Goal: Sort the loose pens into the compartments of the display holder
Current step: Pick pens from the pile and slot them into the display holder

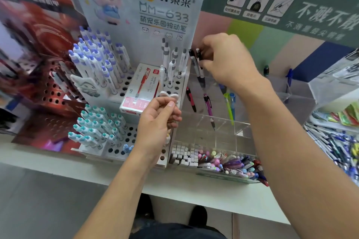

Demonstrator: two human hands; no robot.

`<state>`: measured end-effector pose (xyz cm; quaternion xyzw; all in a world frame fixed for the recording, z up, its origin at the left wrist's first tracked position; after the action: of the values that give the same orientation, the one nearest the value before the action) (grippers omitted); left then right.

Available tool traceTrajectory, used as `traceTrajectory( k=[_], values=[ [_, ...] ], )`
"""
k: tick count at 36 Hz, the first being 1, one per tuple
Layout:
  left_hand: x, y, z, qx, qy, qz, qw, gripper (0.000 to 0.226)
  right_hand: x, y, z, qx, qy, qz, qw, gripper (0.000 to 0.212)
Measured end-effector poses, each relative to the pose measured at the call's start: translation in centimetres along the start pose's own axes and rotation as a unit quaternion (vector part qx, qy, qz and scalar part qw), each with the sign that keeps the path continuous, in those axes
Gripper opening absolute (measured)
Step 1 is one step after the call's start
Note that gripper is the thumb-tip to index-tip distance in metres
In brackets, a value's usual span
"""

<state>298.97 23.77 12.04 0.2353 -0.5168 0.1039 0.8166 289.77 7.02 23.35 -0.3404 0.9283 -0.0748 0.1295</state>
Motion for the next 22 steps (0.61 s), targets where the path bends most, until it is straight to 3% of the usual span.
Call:
traceTrajectory(
  k=[5, 9, 13, 16, 19, 22],
  values=[
    [-0.2, -0.4, 0.0, -0.023, -0.006, -0.011, 1.0, 0.013, 0.0, -0.6, 0.9, -0.027, -0.027, 0.012, 0.999, 0.017],
    [-0.4, -0.6, 0.3, -0.031, -0.018, -0.015, 0.999, 0.012, -0.3, -0.6, 1.0, 0.0, -0.021, 0.011, 1.0, 0.019],
    [-0.6, -0.5, 0.7, -0.035, -0.032, -0.004, 0.999, 0.013, -0.7, 1.1, -0.4, 0.098, -0.048, -0.021, 0.994, 0.027],
    [-0.7, -0.1, 1.5, -0.054, -0.052, 0.014, 0.997, 0.013, -0.5, 4.5, -2.4, 0.207, -0.132, -0.028, 0.969, 0.016],
    [-1.8, 0.3, 3.3, -0.08, -0.066, 0.015, 0.994, 0.013, 1.1, 10.0, -3.5, 0.301, -0.207, 0.019, 0.931, 0.011],
    [-3.7, 1.2, 5.9, -0.109, -0.084, -0.005, 0.99, 0.013, 4.5, 16.0, -2.0, 0.307, -0.25, 0.108, 0.912, 0.019]
  ],
)
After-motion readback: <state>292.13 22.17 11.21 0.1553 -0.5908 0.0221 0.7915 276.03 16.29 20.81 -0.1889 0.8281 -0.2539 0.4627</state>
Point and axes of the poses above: each hand's wrist, its own y-axis away from the middle knuckle, its own z-axis out of the palm, x = y × z, the point moved 4 cm from there along -y, towards the middle knuckle, and after that the axes turned 4 degrees about -z, right-handed, at the moved point
